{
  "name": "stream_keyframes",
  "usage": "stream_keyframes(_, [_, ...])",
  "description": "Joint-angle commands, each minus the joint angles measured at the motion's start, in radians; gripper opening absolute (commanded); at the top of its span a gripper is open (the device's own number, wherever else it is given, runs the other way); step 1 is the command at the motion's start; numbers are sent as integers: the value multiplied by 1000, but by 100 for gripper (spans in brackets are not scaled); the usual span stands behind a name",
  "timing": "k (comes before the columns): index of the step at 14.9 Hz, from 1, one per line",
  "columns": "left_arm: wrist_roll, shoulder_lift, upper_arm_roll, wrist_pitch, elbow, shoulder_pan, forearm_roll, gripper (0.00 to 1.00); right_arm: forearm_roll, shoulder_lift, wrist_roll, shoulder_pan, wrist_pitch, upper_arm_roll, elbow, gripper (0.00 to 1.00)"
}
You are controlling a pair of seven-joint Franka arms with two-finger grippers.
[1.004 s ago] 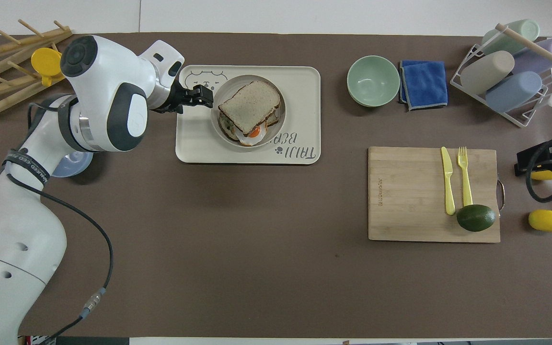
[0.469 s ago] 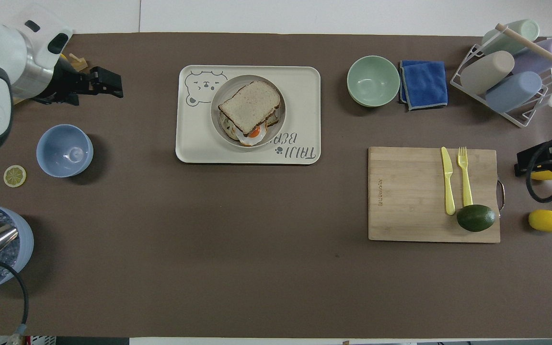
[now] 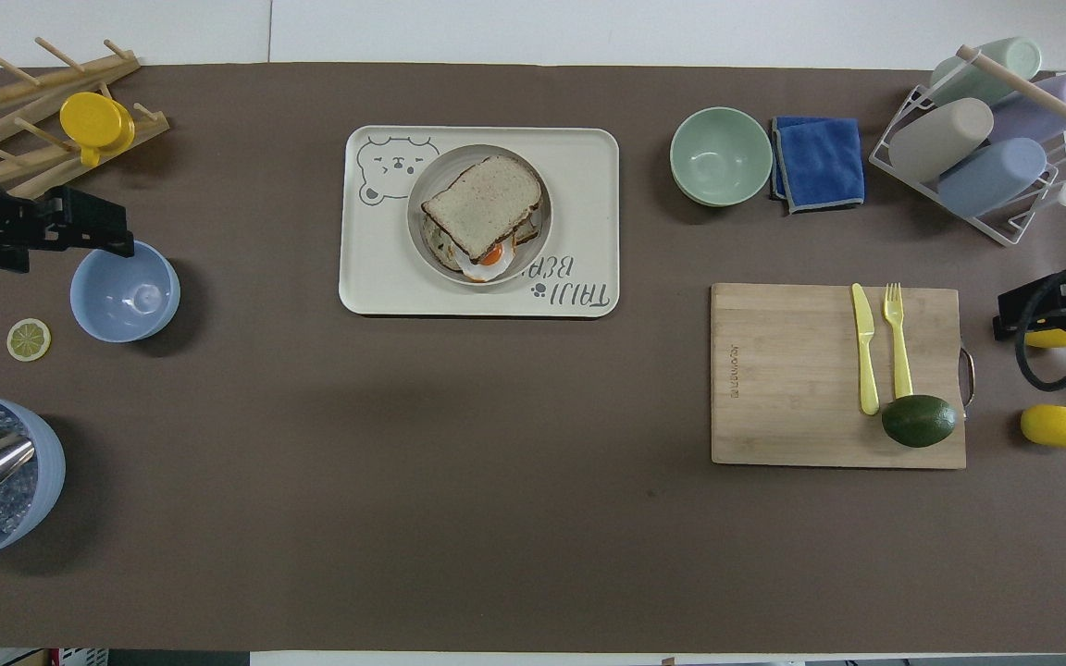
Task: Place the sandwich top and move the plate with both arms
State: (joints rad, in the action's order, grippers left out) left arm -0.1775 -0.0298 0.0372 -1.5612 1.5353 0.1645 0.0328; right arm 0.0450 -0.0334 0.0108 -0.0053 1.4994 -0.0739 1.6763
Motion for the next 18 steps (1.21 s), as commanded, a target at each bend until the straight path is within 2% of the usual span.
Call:
stream_keyframes(1, [6, 89, -8, 43, 118, 4, -19, 100, -28, -13, -20, -7, -7, 0, 3, 100])
stream_keyframes(4, [4, 134, -23, -26, 222, -5, -8, 100, -28, -13, -20, -7, -7, 0, 3, 100])
stream_keyframes(6, [1, 128, -36, -40, 207, -3, -7, 100, -28, -13, -20, -7, -8, 0, 3, 100])
stream_keyframes(11, [3, 62, -36, 95, 52, -20, 30, 100, -27, -13, -20, -7, -7, 0, 3, 100])
stream_keyframes(18, [19, 73, -36, 78, 77, -29, 32, 100, -28, -13, -20, -7, -7, 0, 3, 100])
